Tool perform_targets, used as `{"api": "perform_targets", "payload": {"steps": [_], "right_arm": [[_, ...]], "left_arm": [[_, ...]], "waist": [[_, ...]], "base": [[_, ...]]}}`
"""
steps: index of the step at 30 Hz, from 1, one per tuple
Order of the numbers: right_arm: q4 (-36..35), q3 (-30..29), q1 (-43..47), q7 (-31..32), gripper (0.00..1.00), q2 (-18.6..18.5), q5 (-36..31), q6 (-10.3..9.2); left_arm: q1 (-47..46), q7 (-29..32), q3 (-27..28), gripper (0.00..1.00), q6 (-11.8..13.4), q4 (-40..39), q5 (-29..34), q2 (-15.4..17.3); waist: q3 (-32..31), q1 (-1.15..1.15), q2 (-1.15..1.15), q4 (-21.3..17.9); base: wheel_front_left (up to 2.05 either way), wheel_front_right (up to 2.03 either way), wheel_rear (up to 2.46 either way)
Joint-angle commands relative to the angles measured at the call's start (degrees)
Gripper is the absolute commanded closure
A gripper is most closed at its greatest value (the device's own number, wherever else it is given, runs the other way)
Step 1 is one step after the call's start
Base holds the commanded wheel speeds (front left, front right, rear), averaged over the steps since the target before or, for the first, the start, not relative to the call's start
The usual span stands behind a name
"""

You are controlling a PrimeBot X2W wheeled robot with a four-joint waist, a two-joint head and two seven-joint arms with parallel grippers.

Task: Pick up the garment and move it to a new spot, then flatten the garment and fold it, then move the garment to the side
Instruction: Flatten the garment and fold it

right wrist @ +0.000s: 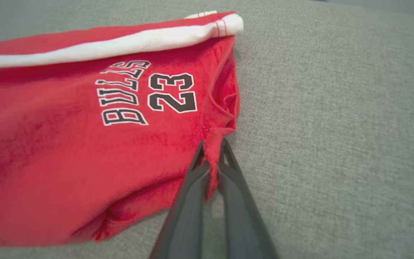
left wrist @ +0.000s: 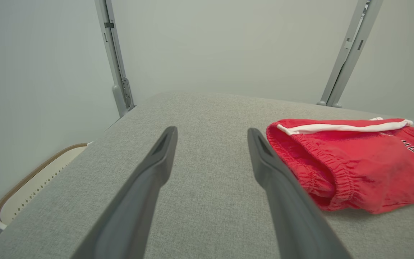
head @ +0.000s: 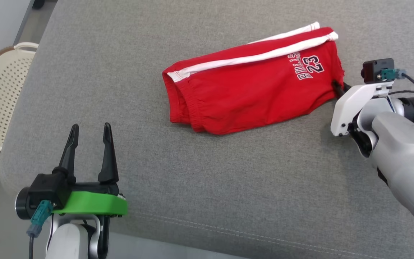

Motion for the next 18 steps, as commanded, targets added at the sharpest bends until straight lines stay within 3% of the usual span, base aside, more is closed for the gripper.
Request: {"api": "perform_targets", "payload": {"steps": [1, 8, 18], "right_arm": [[-0.4, 0.4, 1.5, -0.5, 1.00, -0.4, 0.3, -0.11], [-7.5, 1.0, 6.0, -2.6, 1.00, -1.5, 2.8, -0.10], [-20.8, 1.4, 16.5, -4.7, 1.00, -6.3, 8.4, -0.10]], "left_arm": [[1.2, -0.2, 0.3, 0.00, 0.0, 0.3, 0.3, 0.0], [3.1, -0.2, 0.7, 0.00, -0.4, 1.8, 0.7, 0.0], [6.6, -0.2, 1.9, 0.00, -0.7, 2.6, 1.4, 0.0]], "waist": [[-1.4, 0.00, 0.00, -1.1], [-5.8, 0.00, 0.00, -3.5], [-11.4, 0.00, 0.00, -7.4]], "base": [[0.00, 0.00, 0.00], [0.00, 0.00, 0.00], [0.00, 0.00, 0.00]]}}
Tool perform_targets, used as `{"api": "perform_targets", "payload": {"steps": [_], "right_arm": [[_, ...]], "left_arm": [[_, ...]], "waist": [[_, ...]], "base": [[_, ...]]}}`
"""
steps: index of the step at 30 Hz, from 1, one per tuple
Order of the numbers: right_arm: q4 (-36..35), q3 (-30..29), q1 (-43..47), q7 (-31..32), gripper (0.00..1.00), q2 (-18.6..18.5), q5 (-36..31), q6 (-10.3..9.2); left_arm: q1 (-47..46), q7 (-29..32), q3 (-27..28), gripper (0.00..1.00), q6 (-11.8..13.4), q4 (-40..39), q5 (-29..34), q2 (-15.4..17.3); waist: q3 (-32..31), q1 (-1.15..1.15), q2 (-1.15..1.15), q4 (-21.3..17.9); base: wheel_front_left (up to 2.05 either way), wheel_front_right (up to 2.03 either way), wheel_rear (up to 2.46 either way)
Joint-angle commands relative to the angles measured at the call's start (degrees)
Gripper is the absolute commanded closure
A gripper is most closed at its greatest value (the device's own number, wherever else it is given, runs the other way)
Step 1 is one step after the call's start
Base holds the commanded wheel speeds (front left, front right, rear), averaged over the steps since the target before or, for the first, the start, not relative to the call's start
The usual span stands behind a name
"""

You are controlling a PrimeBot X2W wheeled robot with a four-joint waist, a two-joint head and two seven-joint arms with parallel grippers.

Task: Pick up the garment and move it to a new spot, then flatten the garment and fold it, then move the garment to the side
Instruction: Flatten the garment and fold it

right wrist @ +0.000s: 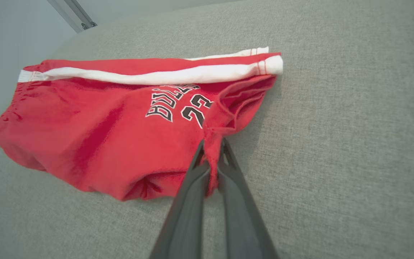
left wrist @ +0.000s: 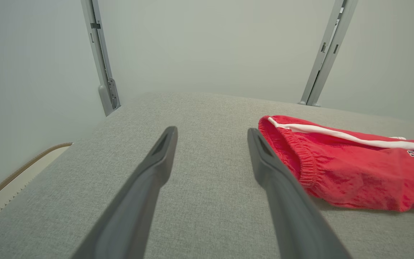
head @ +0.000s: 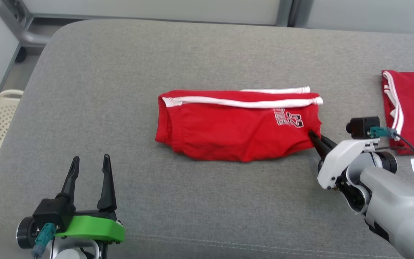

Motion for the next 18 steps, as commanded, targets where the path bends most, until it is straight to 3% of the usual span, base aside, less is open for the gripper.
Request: {"api": "perform_targets", "payload": {"steps": [1, 10, 18], "right_arm": [[-1.1, -0.1, 1.8, -0.5, 1.00, -0.8, 0.6, -0.09], [-8.5, -2.3, 10.6, -1.0, 1.00, -3.3, 2.1, -0.08], [-8.5, -5.2, 13.9, -1.0, 1.00, -2.8, -0.8, -0.08]], "left_arm": [[1.1, -0.2, 0.5, 0.00, -0.3, 0.1, 0.4, 0.1], [2.4, -0.2, 0.9, 0.00, -0.8, 0.0, 0.7, 0.1], [1.8, -0.2, 0.7, 0.00, -1.0, 0.3, 0.3, 0.1]], "waist": [[-2.6, 0.00, 0.00, -2.5], [-4.1, 0.00, 0.00, -4.2], [-3.4, 0.00, 0.00, -5.0]], "base": [[0.00, 0.00, 0.00], [0.00, 0.00, 0.00], [0.00, 0.00, 0.00]]}}
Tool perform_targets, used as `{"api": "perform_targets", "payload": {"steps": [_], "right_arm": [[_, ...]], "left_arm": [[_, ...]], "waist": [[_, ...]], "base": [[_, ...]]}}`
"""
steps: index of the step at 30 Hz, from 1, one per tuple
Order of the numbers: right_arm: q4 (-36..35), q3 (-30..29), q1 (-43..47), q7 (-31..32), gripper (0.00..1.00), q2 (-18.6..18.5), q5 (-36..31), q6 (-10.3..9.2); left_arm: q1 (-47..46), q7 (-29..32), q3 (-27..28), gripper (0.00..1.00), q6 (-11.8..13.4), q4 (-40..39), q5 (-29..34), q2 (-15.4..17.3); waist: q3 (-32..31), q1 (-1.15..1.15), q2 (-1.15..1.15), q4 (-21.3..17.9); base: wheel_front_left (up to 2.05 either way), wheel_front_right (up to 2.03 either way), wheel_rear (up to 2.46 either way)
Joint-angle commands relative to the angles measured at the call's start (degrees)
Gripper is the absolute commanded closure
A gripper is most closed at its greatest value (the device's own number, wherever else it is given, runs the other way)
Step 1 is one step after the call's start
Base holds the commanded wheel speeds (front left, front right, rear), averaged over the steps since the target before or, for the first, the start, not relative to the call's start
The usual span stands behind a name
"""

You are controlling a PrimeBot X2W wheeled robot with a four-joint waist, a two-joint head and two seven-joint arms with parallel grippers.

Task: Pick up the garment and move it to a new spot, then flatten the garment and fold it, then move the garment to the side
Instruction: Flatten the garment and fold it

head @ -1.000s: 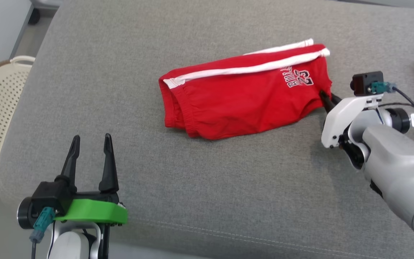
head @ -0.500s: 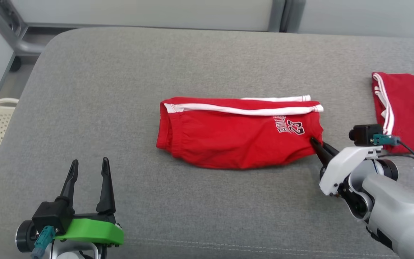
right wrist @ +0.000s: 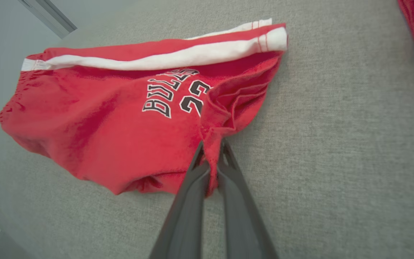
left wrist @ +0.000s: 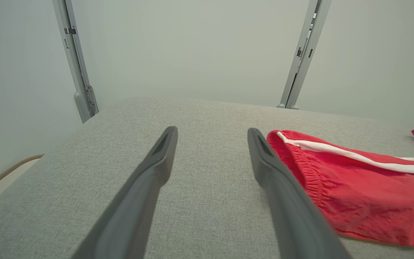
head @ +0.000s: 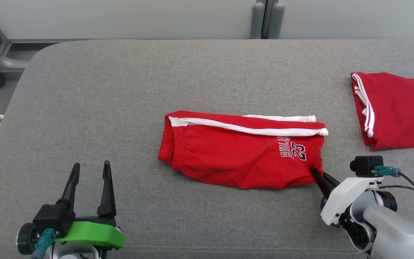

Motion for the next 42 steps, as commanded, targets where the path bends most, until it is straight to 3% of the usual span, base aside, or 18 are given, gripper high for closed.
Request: {"api": "perform_targets", "payload": {"steps": [1, 11, 13, 14, 25, 30, 35, 42], "right_arm": [[0.5, -0.3, 1.2, -0.2, 1.00, 0.3, -0.7, -0.07], [3.7, -0.6, 2.6, 0.3, 1.00, 2.5, -2.5, -0.08], [4.1, -0.7, 2.1, 0.1, 0.14, 2.6, -3.3, -0.08], [4.1, -0.9, 2.1, 0.1, 0.00, 2.7, -3.4, -0.07], [1.0, -10.3, 3.8, -0.2, 0.00, 1.7, -9.8, -0.07], [-4.7, -20.0, 6.3, -0.2, 0.00, 2.7, -20.0, -0.07], [-13.2, -30.8, 13.4, -0.2, 0.00, 6.0, -31.5, -0.06], [-20.9, -40.2, 21.6, -0.2, 0.00, 10.5, -43.7, -0.06]], "left_arm": [[-0.1, -0.2, -0.1, 0.00, -0.2, 0.2, -0.2, 0.1], [-0.5, -0.2, 0.1, 0.00, -0.2, 0.5, -0.5, 0.1], [-0.5, -0.2, 0.2, 0.00, -0.1, 0.4, -0.4, 0.1], [-0.4, -0.2, 0.3, 0.00, -0.1, 0.3, -0.4, 0.1], [1.5, -0.2, 1.8, 0.00, -0.7, -0.9, 1.5, 0.1], [2.6, -0.2, 3.2, 0.00, -0.7, -1.8, 2.0, 0.1], [3.8, -0.2, 4.1, 0.00, -0.4, -2.3, 2.0, 0.1], [5.4, -0.2, 4.8, 0.00, -0.7, -2.5, 1.5, 0.1]], "waist": [[0.2, 0.00, 0.00, -0.1], [0.0, 0.00, 0.00, -0.5], [0.0, 0.00, 0.00, -0.7], [-0.1, 0.00, 0.00, -0.8], [-1.5, 0.00, 0.00, -2.0], [-2.1, 0.00, 0.00, -3.1], [-3.0, 0.00, 0.00, -4.6], [-4.8, 0.00, 0.00, -6.3]], "base": [[0.00, 0.00, 0.00], [0.00, 0.00, 0.00], [0.00, 0.00, 0.00], [0.00, 0.00, 0.00], [0.00, 0.00, 0.00], [0.00, 0.00, 0.00], [0.00, 0.00, 0.00], [0.00, 0.00, 0.00]]}}
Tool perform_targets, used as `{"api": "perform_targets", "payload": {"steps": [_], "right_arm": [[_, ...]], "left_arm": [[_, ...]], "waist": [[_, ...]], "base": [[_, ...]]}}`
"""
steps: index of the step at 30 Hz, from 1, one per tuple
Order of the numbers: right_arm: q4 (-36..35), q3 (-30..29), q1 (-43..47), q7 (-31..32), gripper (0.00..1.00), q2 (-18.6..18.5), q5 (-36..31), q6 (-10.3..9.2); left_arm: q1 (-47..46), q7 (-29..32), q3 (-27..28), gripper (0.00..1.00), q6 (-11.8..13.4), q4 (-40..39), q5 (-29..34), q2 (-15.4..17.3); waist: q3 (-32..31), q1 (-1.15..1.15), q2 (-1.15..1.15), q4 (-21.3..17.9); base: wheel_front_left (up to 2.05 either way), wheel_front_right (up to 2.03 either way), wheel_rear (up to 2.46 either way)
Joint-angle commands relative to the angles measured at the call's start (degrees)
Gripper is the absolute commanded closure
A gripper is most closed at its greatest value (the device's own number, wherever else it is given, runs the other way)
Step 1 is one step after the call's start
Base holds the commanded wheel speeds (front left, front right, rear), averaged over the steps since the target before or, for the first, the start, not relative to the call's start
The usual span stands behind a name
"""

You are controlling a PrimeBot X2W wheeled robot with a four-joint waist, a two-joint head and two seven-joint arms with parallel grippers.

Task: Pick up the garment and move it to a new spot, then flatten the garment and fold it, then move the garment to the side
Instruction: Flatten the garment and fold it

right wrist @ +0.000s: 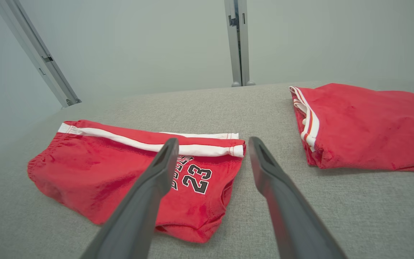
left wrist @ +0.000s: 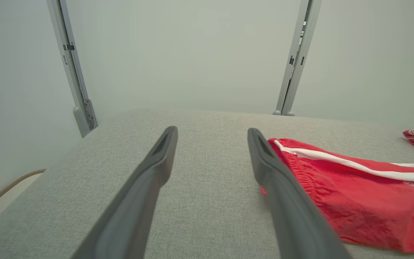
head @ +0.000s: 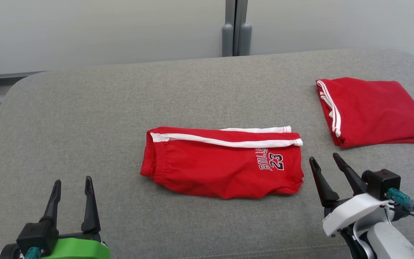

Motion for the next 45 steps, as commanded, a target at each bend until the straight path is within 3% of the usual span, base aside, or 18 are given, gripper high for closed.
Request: {"api": "perform_targets", "payload": {"steps": [1, 13, 18, 29, 45], "right_arm": [[-1.9, -2.1, 2.1, -0.2, 0.00, 1.1, -3.0, -0.03], [-7.8, -6.7, 7.1, -0.2, 0.00, 3.7, -10.0, -0.03], [-8.9, -8.5, 8.0, -0.2, 0.00, 3.9, -11.2, -0.03], [-5.2, -8.0, 8.1, -0.2, 0.00, 3.7, -11.0, -0.03], [-1.6, -7.6, 5.6, 1.6, 0.00, 3.1, -10.5, -0.03]], "left_arm": [[1.2, -0.2, 0.3, 0.00, -0.2, -0.3, -0.2, 0.1], [3.6, -0.2, 0.8, 0.00, -1.1, -0.8, 0.7, 1.2], [4.4, -0.2, 0.9, 0.00, 0.0, 0.2, 3.2, 2.7], [5.5, -0.2, 0.6, 0.00, 0.1, 2.0, 3.5, 4.7], [5.1, -0.2, 0.3, 0.00, 0.4, 0.9, 2.6, 4.1]], "waist": [[-0.9, 0.00, 0.00, -1.1], [-1.9, 0.00, 0.00, -2.6], [-2.0, 0.00, 0.00, -2.7], [-2.2, 0.00, 0.00, -1.7], [-2.2, 0.00, 0.00, -0.6]], "base": [[0.00, 0.00, 0.00], [0.00, 0.00, 0.00], [0.00, 0.00, 0.00], [0.00, 0.00, 0.00], [0.00, 0.00, 0.00]]}}
